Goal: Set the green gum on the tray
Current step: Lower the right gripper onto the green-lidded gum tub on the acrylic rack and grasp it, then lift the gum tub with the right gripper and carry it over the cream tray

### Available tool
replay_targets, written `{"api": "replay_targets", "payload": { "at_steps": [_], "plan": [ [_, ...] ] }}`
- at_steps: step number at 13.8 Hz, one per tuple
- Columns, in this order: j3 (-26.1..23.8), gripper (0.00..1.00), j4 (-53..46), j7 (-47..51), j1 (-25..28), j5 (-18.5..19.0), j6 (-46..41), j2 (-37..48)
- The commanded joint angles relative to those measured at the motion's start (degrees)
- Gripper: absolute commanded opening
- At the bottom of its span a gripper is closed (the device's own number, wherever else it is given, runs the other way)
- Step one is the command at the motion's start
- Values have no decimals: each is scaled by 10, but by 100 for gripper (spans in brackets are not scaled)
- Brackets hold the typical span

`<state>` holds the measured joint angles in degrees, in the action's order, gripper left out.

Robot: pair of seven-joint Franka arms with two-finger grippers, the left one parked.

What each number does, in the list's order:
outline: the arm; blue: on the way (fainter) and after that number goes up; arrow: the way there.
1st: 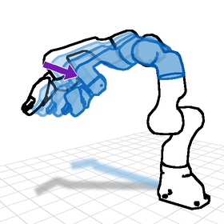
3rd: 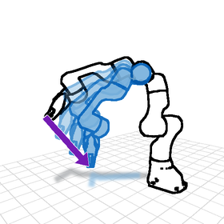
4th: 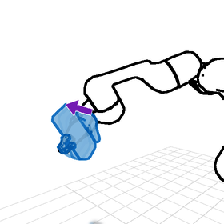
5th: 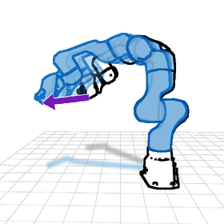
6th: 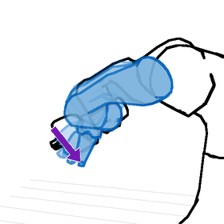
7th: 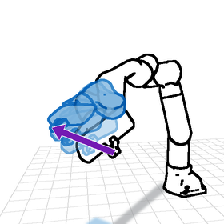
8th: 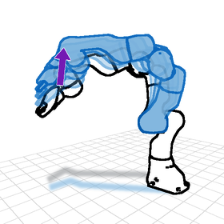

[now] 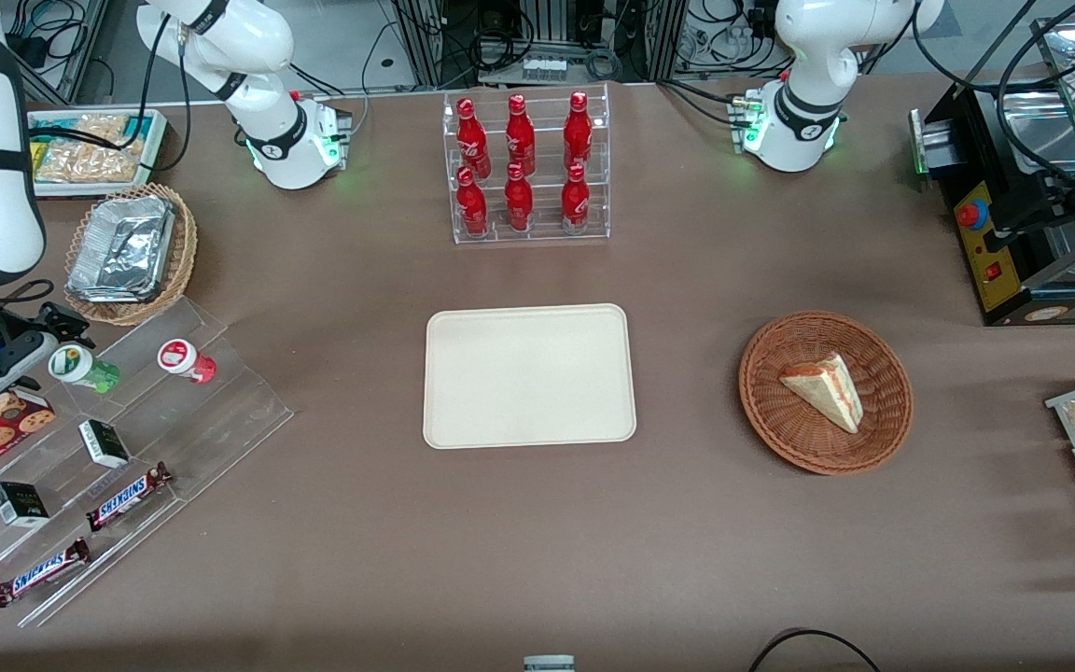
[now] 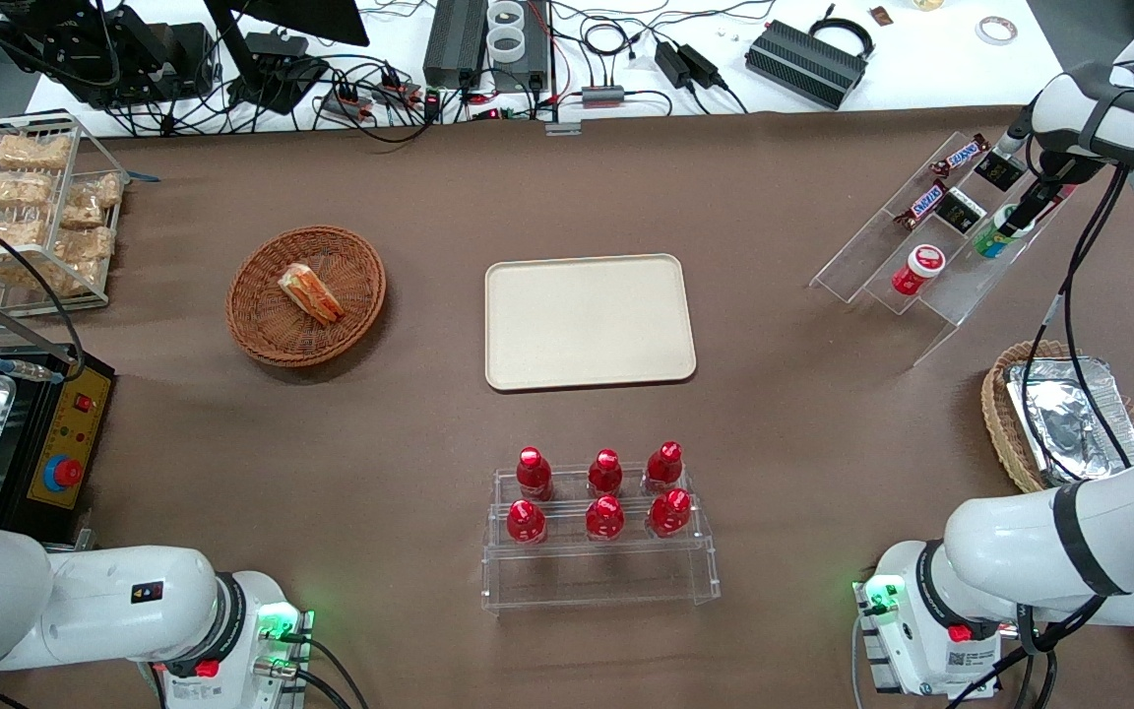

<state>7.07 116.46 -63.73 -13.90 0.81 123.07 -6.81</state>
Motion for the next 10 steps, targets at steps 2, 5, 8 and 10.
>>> {"api": "replay_targets", "payload": {
  "at_steps": [2,5,8,10],
  "plan": [
    [-3,67,6,-6,-5,2,15,-7],
    [-3,0,6,-7,-5,2,12,-8],
    [-3,0,2,-7,-3,2,2,0],
    [-3,0,-10,-6,-3,2,-20,6]
  ]
}}
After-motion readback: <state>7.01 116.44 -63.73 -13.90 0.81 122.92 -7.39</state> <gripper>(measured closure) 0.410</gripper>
